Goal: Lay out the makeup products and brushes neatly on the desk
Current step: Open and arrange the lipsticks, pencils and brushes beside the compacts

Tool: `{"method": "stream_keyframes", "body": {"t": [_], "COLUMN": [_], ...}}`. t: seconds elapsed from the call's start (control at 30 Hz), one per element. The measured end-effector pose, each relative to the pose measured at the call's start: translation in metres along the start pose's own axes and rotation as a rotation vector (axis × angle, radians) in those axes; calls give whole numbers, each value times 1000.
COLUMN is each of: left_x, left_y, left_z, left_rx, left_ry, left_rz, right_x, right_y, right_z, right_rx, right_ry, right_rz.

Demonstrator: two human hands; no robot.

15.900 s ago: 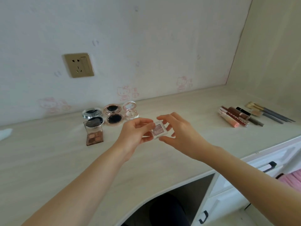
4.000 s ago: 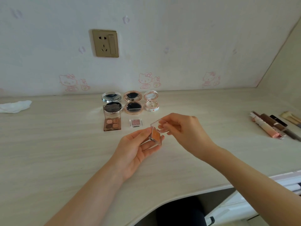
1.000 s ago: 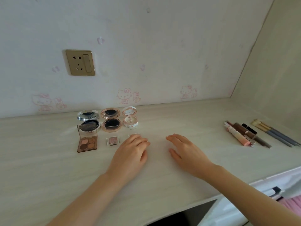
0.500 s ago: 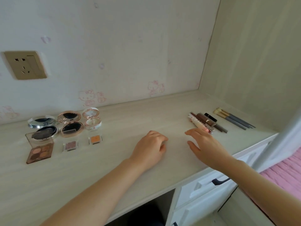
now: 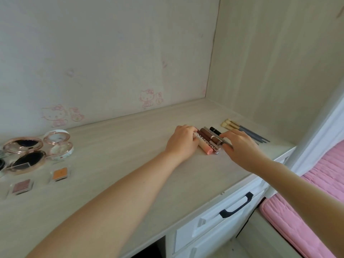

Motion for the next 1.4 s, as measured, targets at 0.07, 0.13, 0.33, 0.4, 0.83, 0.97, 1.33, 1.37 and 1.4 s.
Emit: {"method": "stream_keyframes", "body": {"t": [0.07,0.13,0.33,0.4,0.83,0.97,1.33,1.37,1.4], "left_x": [17,30,54,58,62,58,19,14,7], "left_y": [-6,-12,-29,-32,-34,-22,17,20,23], "left_z": [1,1,4,8,19,21,19,14,11], "left_rx": [9,9,34,56,-117,-266,-722,-792,-883], "left_ry": [17,36,108,108,191,250,338,358,377], "left_rz": [-28,-51,-116,-125,-76,17,236,242,240], "right_x": [7,12,20,21,19,16,-1,-4,-6], "right_y": [-3,-5,-13,-15,-4,5,9,10,11], "right_z": [6,9,9,8,7,4,-30,-36,-42], "right_rx": [-21,-17,-20,-25,-36,170,859,880,899], "right_ry": [-15,-14,45,59,-10,-106,-347,-337,-324], "right_rz": [-34,-55,-79,-77,31,114,161,159,159]}}
Point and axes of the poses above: each hand's wrist, its own x-axis towards the middle knuckle, its own y-axis out of the back of the hand, z = x × y, the point moved 4 cm from there along x, towards the middle knuckle
